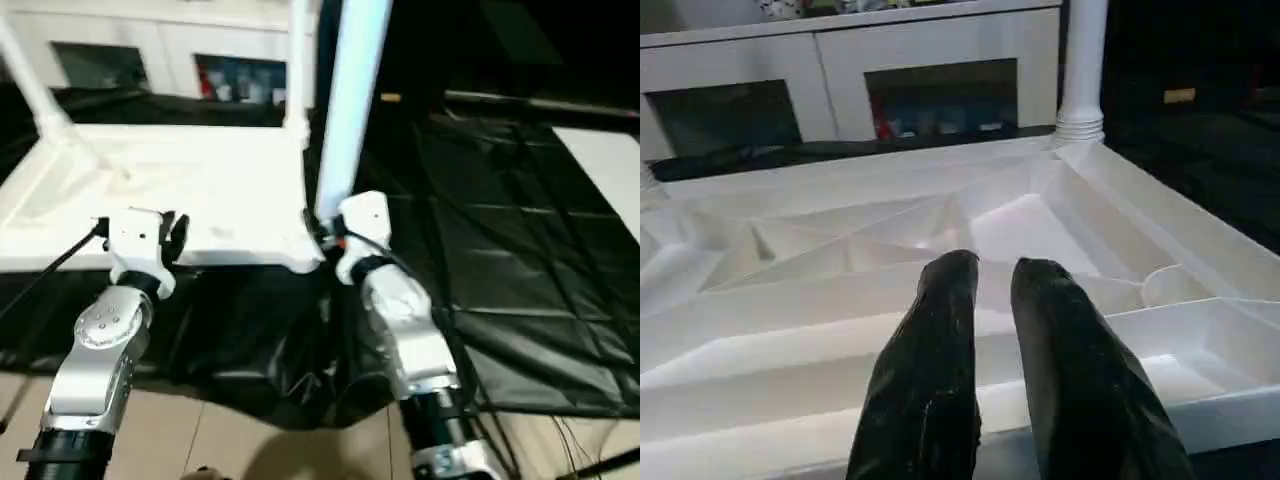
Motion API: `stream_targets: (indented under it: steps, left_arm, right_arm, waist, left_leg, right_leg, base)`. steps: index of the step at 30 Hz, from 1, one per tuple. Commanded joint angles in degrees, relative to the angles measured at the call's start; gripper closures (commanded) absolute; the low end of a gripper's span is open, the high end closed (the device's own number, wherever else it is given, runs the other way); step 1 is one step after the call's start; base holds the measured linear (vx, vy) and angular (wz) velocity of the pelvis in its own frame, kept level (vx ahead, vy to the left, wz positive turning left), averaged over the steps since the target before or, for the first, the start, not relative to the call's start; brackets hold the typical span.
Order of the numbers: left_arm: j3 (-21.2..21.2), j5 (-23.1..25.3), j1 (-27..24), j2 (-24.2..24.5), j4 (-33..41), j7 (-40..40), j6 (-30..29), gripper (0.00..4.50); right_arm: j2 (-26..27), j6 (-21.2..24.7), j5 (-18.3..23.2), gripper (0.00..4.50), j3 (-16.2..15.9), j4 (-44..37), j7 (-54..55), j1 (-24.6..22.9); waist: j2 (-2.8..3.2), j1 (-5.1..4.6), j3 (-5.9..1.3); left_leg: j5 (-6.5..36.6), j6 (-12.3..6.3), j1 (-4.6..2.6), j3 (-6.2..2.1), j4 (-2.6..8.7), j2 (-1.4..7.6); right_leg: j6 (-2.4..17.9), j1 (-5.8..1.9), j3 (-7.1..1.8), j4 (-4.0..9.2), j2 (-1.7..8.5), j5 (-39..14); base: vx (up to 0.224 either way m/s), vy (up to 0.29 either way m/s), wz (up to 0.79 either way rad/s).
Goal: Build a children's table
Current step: Insert table leg to table base
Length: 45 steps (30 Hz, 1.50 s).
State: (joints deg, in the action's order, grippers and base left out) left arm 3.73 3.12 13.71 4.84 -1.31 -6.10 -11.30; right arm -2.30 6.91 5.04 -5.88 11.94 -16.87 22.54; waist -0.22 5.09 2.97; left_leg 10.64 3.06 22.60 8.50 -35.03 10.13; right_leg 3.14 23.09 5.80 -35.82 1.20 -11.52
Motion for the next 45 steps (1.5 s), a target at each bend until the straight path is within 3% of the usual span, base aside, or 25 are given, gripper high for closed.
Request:
stream_targets:
  steps: [1,5,7,9,10,12,15,17,19,20,21,22,23,24,25,26,27,28,29,30,31,34,37,40,45]
  left_arm:
    - [0.1,-0.6,-0.1,0.2,0.6,-1.0,0.5,3.65]
    - [-0.1,-1.0,0.0,0.6,0.7,-0.9,0.3,3.65]
    - [-0.1,-1.4,-0.1,0.9,0.8,-1.3,0.3,3.65]
    - [-0.1,-1.6,-0.1,1.0,0.7,-1.5,0.4,3.65]
    - [0.0,-1.6,-0.1,1.0,0.7,-1.6,0.5,3.65]
    - [0.0,-1.8,-0.1,1.1,0.6,-1.6,0.5,3.65]
    - [-0.2,-2.0,0.0,1.2,0.5,-1.7,0.5,3.65]
    - [-0.3,-2.1,0.0,1.3,0.5,-1.7,0.5,3.65]
    - [-0.3,-2.1,0.0,1.3,0.5,-1.7,0.5,3.65]
    - [-0.4,-2.1,0.0,1.4,0.5,-1.8,0.5,3.65]
    - [-0.3,-2.1,0.0,1.5,0.5,-1.7,0.5,3.65]
    - [-0.3,-2.1,0.0,1.5,0.4,-1.7,0.5,3.65]
    - [-0.3,-2.1,0.0,1.5,0.4,-1.7,0.5,3.65]
    - [-0.1,-3.2,-0.2,1.4,0.4,-2.3,1.3,3.65]
    - [-0.1,-3.2,-0.2,1.4,0.4,-2.3,1.3,3.65]
    - [-1.4,-4.2,-0.8,2.5,0.6,-5.4,0.6,3.65]
    - [-1.8,-4.7,-1.0,2.9,0.6,-6.7,0.4,3.65]
    - [-2.1,-5.3,-1.2,3.2,0.7,-7.9,0.3,3.65]
    - [-2.7,-5.6,-1.5,4.2,0.5,-9.8,0.7,3.65]
    - [-3.8,-7.4,-2.0,6.5,-0.1,-15.5,0.1,3.65]
    - [-4.1,-7.9,-2.1,7.1,-0.3,-17.0,-0.1,3.37]
    - [-5.3,-9.7,-2.3,9.6,-0.7,-23.1,-1.5,3.27]
    - [-8.6,-11.2,-0.9,14.9,-2.2,-34.0,-2.2,2.96]
    - [-9.9,-11.4,0.8,17.3,-3.9,-38.1,-2.5,2.79]
    - [-16.3,-6.5,10.4,23.4,-12.7,-50.7,0.2,2.51]
  right_arm:
    - [-0.3,0.0,0.3,2.64,-0.4,-1.4,-0.4,0.6]
    - [-0.1,-0.2,-0.1,2.64,-0.4,-1.3,-0.5,0.5]
    - [0.0,-0.3,-0.3,2.64,-0.3,-1.1,-0.5,0.6]
    - [0.0,-0.2,-0.3,2.64,-0.3,-1.1,-0.6,0.6]
    - [0.1,-0.3,-0.3,2.64,-0.3,-1.1,-0.7,0.6]
    - [0.0,-0.3,-0.2,2.64,-0.5,-1.1,-0.7,0.6]
    - [0.0,-0.4,0.0,2.64,-0.8,-1.2,-1.1,0.5]
    - [0.0,-0.4,0.0,2.64,-0.9,-1.3,-1.3,0.5]
    - [0.0,-0.5,0.0,2.64,-0.9,-1.3,-1.4,0.5]
    - [0.0,-0.5,-0.1,2.64,-0.9,-1.3,-1.4,0.5]
    - [0.0,-0.4,-0.1,2.64,-0.9,-1.3,-1.5,0.5]
    - [0.0,-0.5,-0.1,2.64,-0.9,-1.2,-1.5,0.6]
    - [0.0,-0.5,-0.2,2.64,-0.9,-1.1,-1.5,0.6]
    - [0.0,-0.6,-0.2,2.64,-1.0,-1.1,-1.4,0.6]
    - [0.0,-0.6,-0.2,2.64,-1.0,-1.1,-1.4,0.6]
    - [0.0,-0.5,-0.2,2.64,-0.9,-1.2,-1.4,0.7]
    - [0.0,-0.4,-0.2,2.64,-0.8,-1.2,-1.3,0.7]
    - [0.0,-0.4,-0.2,2.64,-0.8,-1.2,-1.3,0.7]
    - [-0.1,-0.4,-0.2,2.64,-0.7,-1.2,-1.3,0.8]
    - [-0.2,-0.3,-0.2,2.64,-0.5,-1.3,-1.4,1.0]
    - [-0.3,-0.3,-0.2,2.64,-0.4,-1.4,-1.4,1.0]
    - [-0.6,-0.3,-0.1,2.64,-0.2,-1.4,-1.5,1.1]
    - [-1.7,-0.4,0.8,2.64,0.1,-1.6,-3.2,1.6]
    - [-2.1,0.2,2.0,2.64,0.3,-1.9,-5.4,1.9]
    - [-6.3,2.8,3.8,2.64,-1.8,-2.3,-14.1,3.0]
  waist:
    - [0.76,-0.05,-3.22]
    - [0.94,-0.72,-2.15]
    - [1.23,-1.48,-1.35]
    - [1.55,-2.11,-1.01]
    - [2.10,-2.68,-1.09]
    - [1.40,-3.59,-1.22]
    - [-0.13,-1.81,-2.27]
    - [0.37,-1.23,-3.01]
    - [1.44,-2.09,-3.90]
    - [2.29,-3.81,-4.75]
    - [2.16,-5.81,-4.50]
    - [1.60,-6.26,-5.09]
    - [0.56,-6.12,-4.77]
    - [-1.81,-4.88,-4.08]
    - [-3.63,-2.65,-5.17]
    - [-2.81,-1.33,-5.14]
    - [-2.68,-1.22,-5.23]
    - [-1.43,-0.93,-5.14]
    - [-0.28,-1.21,-5.17]
    - [1.51,-1.89,-5.31]
    - [1.85,-1.94,-5.36]
    - [0.85,-1.23,-3.88]
    - [1.34,-0.89,-2.63]
    - [1.11,-0.99,-2.14]
    - [1.10,-0.53,-2.56]
  left_leg:
    - [15.2,-1.79,-1.92,-1.48,4.59,4.15]
    - [30.3,1.47,-4.41,-1.84,5.66,3.91]
    - [38.6,1.65,-7.20,-1.92,5.73,3.56]
    - [42.2,1.42,-8.16,-2.27,6.21,3.92]
    - [46.8,1.48,-7.23,-3.33,8.67,5.47]
    - [45.5,1.70,-7.75,-2.55,7.94,4.14]
    - [18.6,-3.90,-3.18,-0.10,3.24,0.93]
    - [10.6,-5.65,-2.05,-0.34,3.97,1.08]
    - [8.7,-6.20,-5.07,-1.15,5.92,2.78]
    - [3.6,-10.13,-10.19,-4.43,6.41,5.78]
    - [-1.6,-17.60,-14.22,-8.06,6.03,8.90]
    - [-5.7,-21.33,-15.72,-8.94,5.15,9.69]
    - [-11.5,-25.81,-14.98,-8.36,3.80,8.58]
    - [-7.5,-22.34,-8.54,-2.19,1.02,0.25]
    - [1.5,-18.79,0.42,-1.15,-4.65,-5.08]
    - [1.7,-14.72,1.63,-2.23,-6.02,-3.40]
    - [-4.3,-7.50,3.46,-3.40,-4.53,-2.15]
    - [-13.2,-4.09,2.74,-3.15,-0.54,-1.64]
    - [-18.2,-4.24,1.61,-2.96,1.08,-1.25]
    - [-24.3,-6.12,0.44,-3.76,0.54,0.52]
    - [-24.2,-6.68,-1.12,-4.44,0.16,2.84]
    - [-2.9,-3.42,-1.27,-2.67,2.33,2.97]
    - [15.5,1.83,-2.31,-1.63,4.39,3.33]
    - [22.7,4.32,-2.67,-1.29,5.25,3.14]
    - [18.1,3.37,-2.21,-0.93,5.48,3.12]
  right_leg:
    - [2.3,-2.44,-4.04,6.51,7.00,-18.5]
    - [0.5,-2.78,-3.40,7.93,7.18,-31.8]
    - [-1.1,-2.85,-1.66,9.88,6.49,-38.6]
    - [-1.3,-3.52,-0.40,9.96,5.76,-37.4]
    - [-0.4,-5.88,-0.42,6.84,5.67,-30.2]
    - [1.2,-5.53,-1.20,7.90,6.73,-31.5]
    - [0.6,-9.52,-4.75,11.11,10.95,-46.8]
    - [2.4,-10.32,-4.06,9.95,9.11,-38.6]
    - [5.9,-8.62,-1.98,7.21,5.70,-21.6]
    - [7.6,-4.91,-0.32,3.01,4.37,-8.8]
    - [5.1,0.67,-0.57,-1.01,4.74,-6.5]
    - [3.1,2.48,-1.36,-2.25,5.67,-5.8]
    - [1.2,4.07,-3.19,-2.81,7.40,-2.9]
    - [4.7,-1.52,-5.75,1.63,8.24,6.8]
    - [11.0,-11.36,-12.35,2.88,11.63,19.5]
    - [14.6,-11.83,-13.56,2.48,14.22,28.1]
    - [15.6,-11.75,-11.45,-1.34,11.75,54.0]
    - [10.9,-9.87,-7.65,-3.44,7.41,66.9]
    - [7.9,-8.29,-6.13,-3.65,5.98,66.7]
    - [3.6,-6.11,-4.78,-4.02,4.13,56.2]
    - [2.8,-4.51,-4.61,-3.02,4.72,41.0]
    - [8.3,-4.49,-6.07,0.68,6.62,17.4]
    - [9.5,-3.84,-6.46,2.73,6.64,-7.3]
    - [6.3,-3.21,-6.79,3.95,6.81,-21.4]
    - [5.1,-3.18,-6.85,4.31,7.28,-20.6]
  base:
    - [0.000,0.000,0.00]
    - [0.000,0.026,-0.02]
    - [0.000,0.000,0.00]
    - [0.000,0.000,0.00]
    - [0.065,0.038,-0.18]
    - [0.063,0.026,-0.16]
    - [0.090,0.000,-0.11]
    - [0.129,0.002,-0.07]
    - [0.159,0.012,0.01]
    - [0.185,0.013,0.03]
    - [0.213,-0.014,0.03]
    - [0.183,-0.063,0.02]
    - [0.183,-0.063,0.02]
    - [0.122,-0.051,0.06]
    - [0.116,-0.011,0.25]
    - [0.116,-0.011,0.25]
    - [0.095,-0.024,0.16]
    - [-0.069,-0.026,-0.03]
    - [-0.069,-0.026,-0.03]
    - [-0.114,-0.027,-0.12]
    - [0.000,0.000,0.00]
    - [-0.023,0.010,0.02]
    - [-0.081,0.025,0.04]
    - [-0.087,0.021,-0.03]
    - [-0.055,0.011,-0.04]
